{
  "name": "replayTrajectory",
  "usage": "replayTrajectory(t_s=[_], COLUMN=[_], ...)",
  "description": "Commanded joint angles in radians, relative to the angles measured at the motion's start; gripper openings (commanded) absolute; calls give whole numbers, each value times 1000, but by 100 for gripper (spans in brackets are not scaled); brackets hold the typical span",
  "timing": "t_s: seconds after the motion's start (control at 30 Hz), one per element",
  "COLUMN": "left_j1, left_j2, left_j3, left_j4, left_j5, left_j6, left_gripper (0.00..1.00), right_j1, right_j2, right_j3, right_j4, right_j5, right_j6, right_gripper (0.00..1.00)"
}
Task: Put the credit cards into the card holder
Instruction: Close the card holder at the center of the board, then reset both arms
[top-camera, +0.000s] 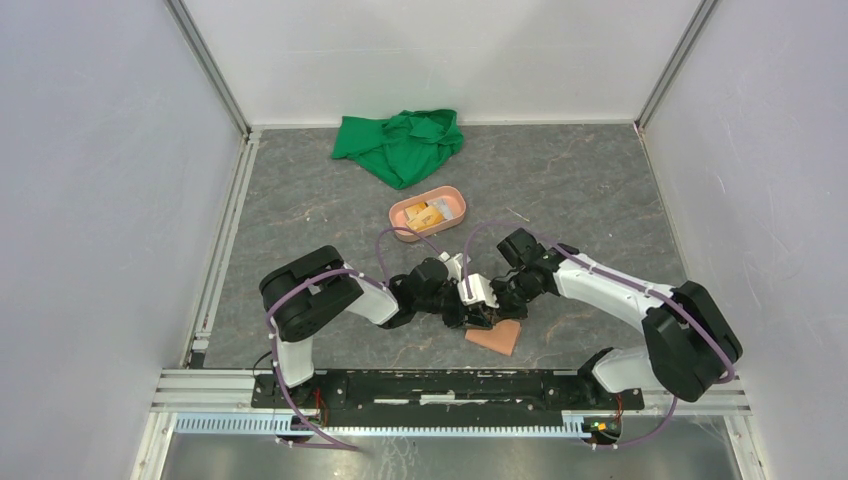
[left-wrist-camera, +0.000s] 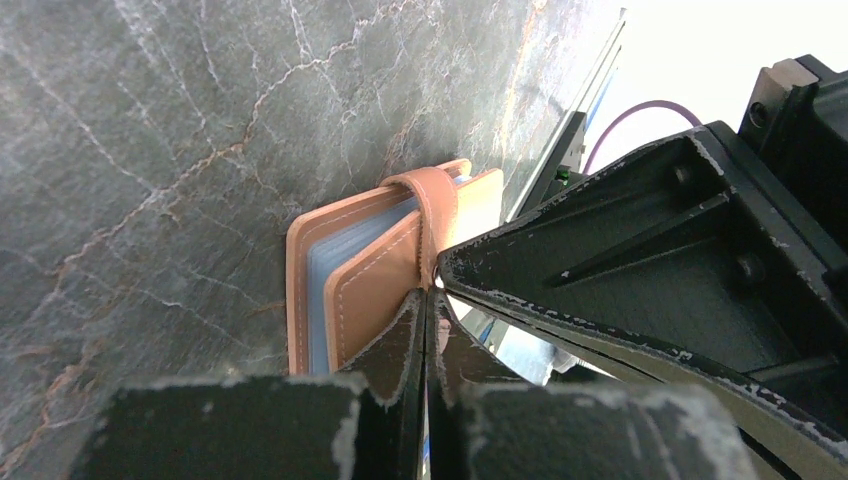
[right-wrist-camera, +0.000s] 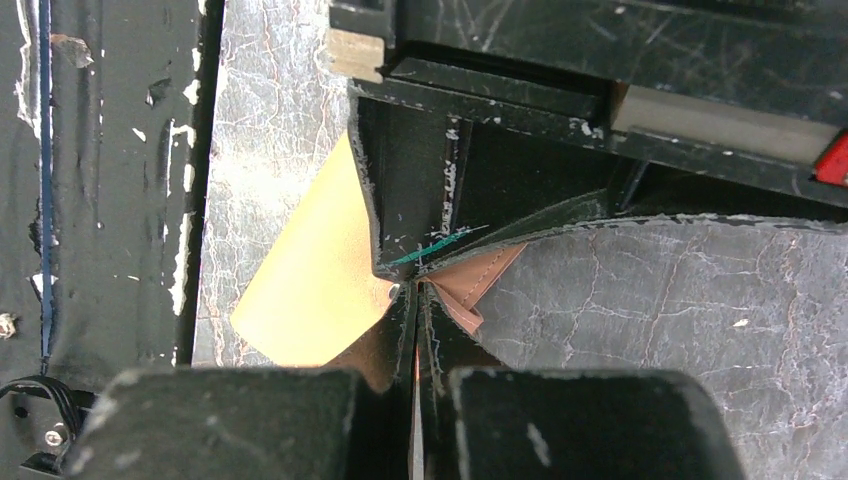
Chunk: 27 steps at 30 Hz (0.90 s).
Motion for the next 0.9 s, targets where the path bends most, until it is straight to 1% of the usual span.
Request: replayTrajectory(t_s=[0.0, 0.17, 0.4, 0.63, 0.87], left_j1=[-23, -25, -26, -26, -26], left_j2=[55, 60, 62, 62, 54], left_j3=[-34, -33, -26, -32, -47], left_j4=[-141, -141, -141, -134, -122], left_j5=[12, 15, 20, 19, 23], left_j6=[83, 85, 87, 85, 82], left_gripper=[2, 2, 2, 2, 2], right_j1=[18, 19, 21, 51, 82], right_j2=[-20, -54, -22, 12, 38], right_j3=[3, 45, 62, 36, -8], right_j4=[-46, -71, -89, -68, -34], right_j5=[33, 54, 56, 61, 113], right_j6=[-35, -56, -78, -69, -43], right_gripper=[0, 1, 3, 2, 1])
